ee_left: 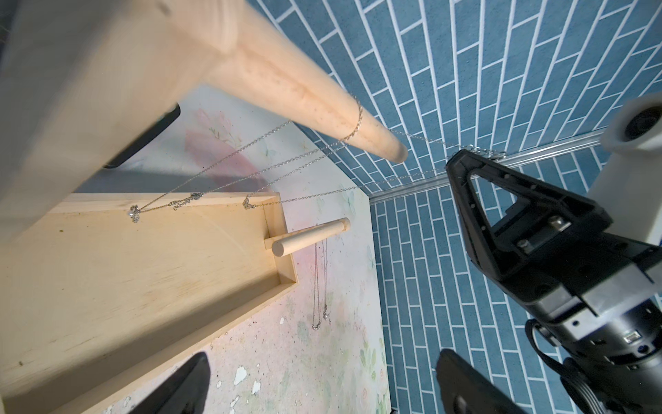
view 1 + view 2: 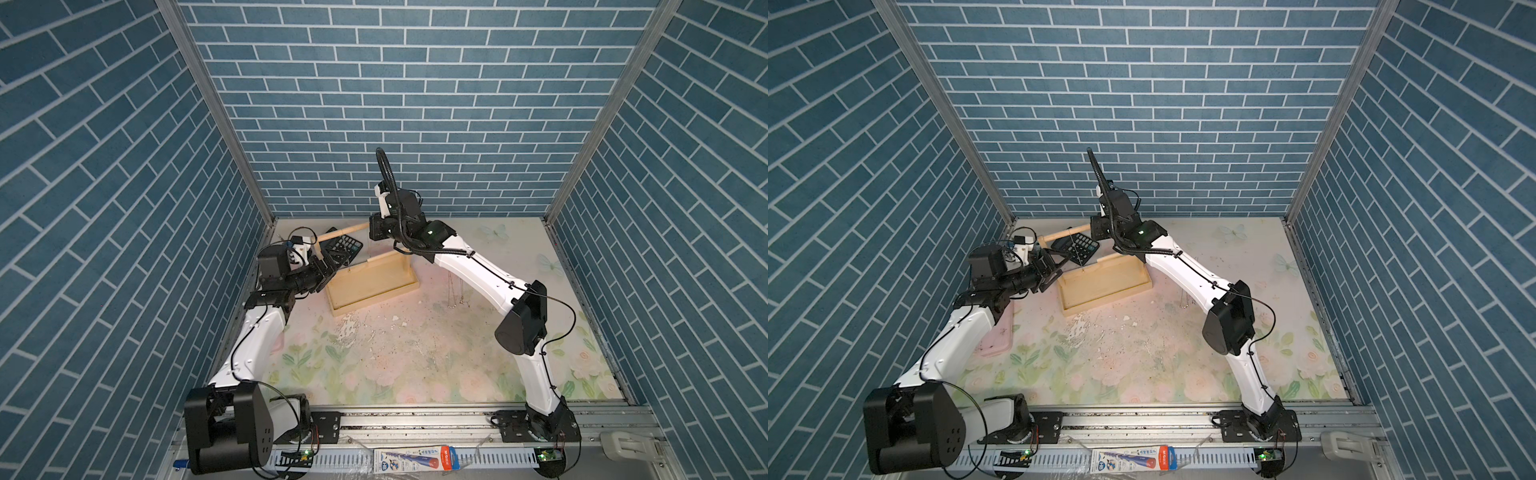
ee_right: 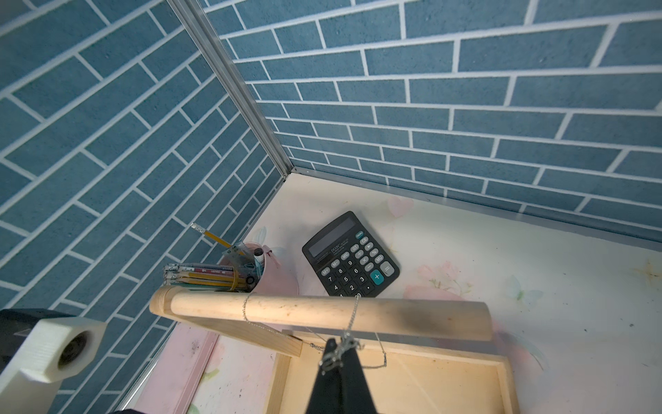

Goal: Take the necklace off the jewelry display stand
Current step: Take off the necklace from the stand.

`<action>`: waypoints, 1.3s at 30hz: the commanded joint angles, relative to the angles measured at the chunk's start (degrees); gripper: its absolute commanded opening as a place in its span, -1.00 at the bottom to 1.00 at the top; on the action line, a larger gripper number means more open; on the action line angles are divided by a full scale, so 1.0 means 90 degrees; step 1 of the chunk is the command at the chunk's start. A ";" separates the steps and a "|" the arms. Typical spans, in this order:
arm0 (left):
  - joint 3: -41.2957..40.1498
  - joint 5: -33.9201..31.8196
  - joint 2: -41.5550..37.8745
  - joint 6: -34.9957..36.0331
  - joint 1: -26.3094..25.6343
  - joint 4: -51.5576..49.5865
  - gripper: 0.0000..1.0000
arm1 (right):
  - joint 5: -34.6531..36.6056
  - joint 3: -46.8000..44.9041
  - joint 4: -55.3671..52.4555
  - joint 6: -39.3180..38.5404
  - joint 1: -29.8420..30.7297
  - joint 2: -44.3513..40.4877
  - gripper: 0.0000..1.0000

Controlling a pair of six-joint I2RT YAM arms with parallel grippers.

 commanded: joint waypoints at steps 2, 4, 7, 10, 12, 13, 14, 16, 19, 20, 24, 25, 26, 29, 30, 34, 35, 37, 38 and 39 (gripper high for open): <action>0.0149 -0.0059 0.0021 0.0234 -0.0096 -0.0148 0.99 | 0.0109 -0.0085 0.0023 -0.0208 -0.0091 -0.0397 -1.00; 0.0168 -0.0068 0.0023 0.0251 -0.0123 -0.0179 0.99 | 0.0109 -0.0128 0.0032 -0.0216 -0.0127 -0.0435 -1.00; 0.0168 -0.0072 0.0023 0.0285 -0.0145 -0.0199 0.99 | 0.0105 -0.0196 0.0044 -0.0207 -0.0191 -0.0483 -1.00; 0.0187 -0.0080 0.0025 0.0302 -0.0184 -0.0219 0.99 | 0.0099 -0.0266 0.0080 -0.0207 -0.0245 -0.0532 -1.00; 0.0198 -0.0087 0.0045 0.0328 -0.0208 -0.0237 0.99 | 0.0089 -0.0286 0.0082 -0.0216 -0.0284 -0.0544 -1.00; 0.0207 -0.0084 0.0049 0.0334 -0.0222 -0.0246 0.99 | 0.0084 -0.0297 0.0089 -0.0222 -0.0313 -0.0554 -1.00; 0.0212 -0.0087 0.0051 0.0348 -0.0232 -0.0258 0.99 | 0.0065 -0.0296 0.0083 -0.0217 -0.0338 -0.0554 -1.00; 0.0220 -0.0083 0.0053 0.0368 -0.0235 -0.0275 0.99 | 0.0040 -0.0286 0.0083 -0.0217 -0.0380 -0.0559 -1.00; 0.0229 -0.0085 0.0059 0.0375 -0.0243 -0.0285 0.99 | 0.0001 -0.0249 0.0062 -0.0223 -0.0440 -0.0554 -1.00; 0.0237 -0.0083 0.0065 0.0376 -0.0252 -0.0281 0.99 | -0.0004 -0.0224 0.0063 -0.0227 -0.0451 -0.0554 -1.00; 0.0237 -0.0092 0.0071 0.0397 -0.0262 -0.0297 0.99 | -0.0028 -0.0116 0.0026 -0.0236 -0.0500 -0.0506 -1.00; 0.0238 -0.0091 0.0064 0.0405 -0.0272 -0.0305 0.99 | -0.0041 -0.0077 0.0006 -0.0236 -0.0520 -0.0488 -1.00; 0.0244 -0.0093 0.0065 0.0417 -0.0283 -0.0322 0.99 | -0.0038 -0.0033 -0.0005 -0.0236 -0.0524 -0.0472 -1.00; 0.0273 -0.0123 0.0064 0.0490 -0.0320 -0.0390 0.99 | -0.0048 0.0082 -0.0060 -0.0256 -0.0556 -0.0430 -1.00; 0.0285 -0.0132 0.0055 0.0518 -0.0335 -0.0412 0.99 | -0.0048 0.0118 -0.0077 -0.0266 -0.0567 -0.0410 -1.00; 0.0300 -0.0148 0.0062 0.0548 -0.0365 -0.0434 0.99 | -0.0071 0.0325 -0.0197 -0.0266 -0.0635 -0.0347 -1.00; 0.0305 -0.0141 0.0064 0.0550 -0.0370 -0.0434 0.99 | -0.0083 0.0376 -0.0212 -0.0268 -0.0653 -0.0330 -1.00; 0.0305 -0.0141 0.0067 0.0553 -0.0370 -0.0432 0.99 | -0.0106 0.0480 -0.0279 -0.0280 -0.0692 -0.0295 -1.00; 0.0309 -0.0142 0.0064 0.0561 -0.0369 -0.0434 0.99 | -0.0104 0.0524 -0.0306 -0.0294 -0.0709 -0.0281 -1.00; 0.0312 -0.0141 0.0065 0.0558 -0.0370 -0.0435 0.99 | -0.0097 0.0557 -0.0332 -0.0304 -0.0723 -0.0276 -1.00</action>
